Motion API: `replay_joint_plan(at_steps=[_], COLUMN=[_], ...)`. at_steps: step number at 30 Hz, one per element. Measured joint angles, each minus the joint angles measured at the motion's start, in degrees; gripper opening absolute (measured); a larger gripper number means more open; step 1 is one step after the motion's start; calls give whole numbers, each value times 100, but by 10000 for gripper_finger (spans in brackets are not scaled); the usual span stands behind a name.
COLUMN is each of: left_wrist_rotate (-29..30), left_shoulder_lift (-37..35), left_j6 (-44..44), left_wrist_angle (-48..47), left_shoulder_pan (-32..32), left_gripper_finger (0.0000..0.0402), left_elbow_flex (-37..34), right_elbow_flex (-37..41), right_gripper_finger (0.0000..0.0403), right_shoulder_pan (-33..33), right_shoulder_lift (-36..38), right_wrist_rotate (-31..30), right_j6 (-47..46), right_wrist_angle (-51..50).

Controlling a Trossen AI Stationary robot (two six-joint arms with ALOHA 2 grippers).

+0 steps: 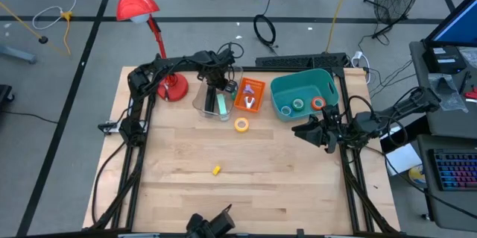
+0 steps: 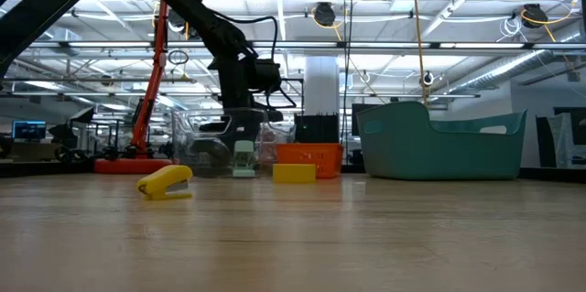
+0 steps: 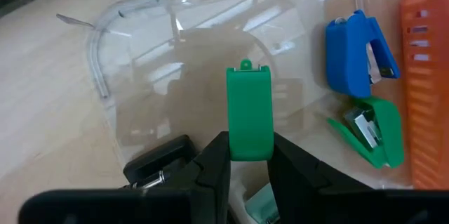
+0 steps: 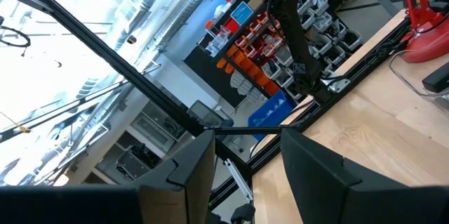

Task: Pick and place Stapler, Stapler remover, tape
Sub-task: Put the green stapler into the transparent bin, then put the yellow stapler into the transparent bin

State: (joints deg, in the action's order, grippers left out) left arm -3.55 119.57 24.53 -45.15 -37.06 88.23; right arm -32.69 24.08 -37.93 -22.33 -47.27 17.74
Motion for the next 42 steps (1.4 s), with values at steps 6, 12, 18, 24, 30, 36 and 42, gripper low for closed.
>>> replay_joint_plan(at_steps=[6, 12, 18, 24, 30, 36, 42], left_wrist_rotate=[-24, -70, 56, 587, 550, -101, 184], left_shoulder_lift=[0, 0, -36, -193, -225, -360, -833], left_j6=[7, 37, 55, -187, -308, -232, 51], left_wrist_angle=[-13, -10, -35, -190, -638, -1452, -2070], left_shoulder_pan=[7, 17, 90, 246, 337, 967, 2426], left_gripper_finger=[96, 153, 189, 171, 142, 136, 136], left_elbow_flex=[0, 1, 20, 486, 1152, 1419, 1407], right_elbow_flex=[0, 0, 0, 0, 0, 0, 0], right_gripper_finger=[157, 157, 157, 157, 157, 157, 157], right_shoulder_pan=[1, 1, 2, 2, 2, 4, 4], right_shoulder_lift=[0, 0, -2, -2, -2, -2, -2], right_wrist_rotate=[0, 0, 0, -2, -2, 8, 152], right_j6=[0, 0, 0, -2, -2, -2, -48], right_wrist_angle=[0, 0, 0, 2, 52, 90, 85])
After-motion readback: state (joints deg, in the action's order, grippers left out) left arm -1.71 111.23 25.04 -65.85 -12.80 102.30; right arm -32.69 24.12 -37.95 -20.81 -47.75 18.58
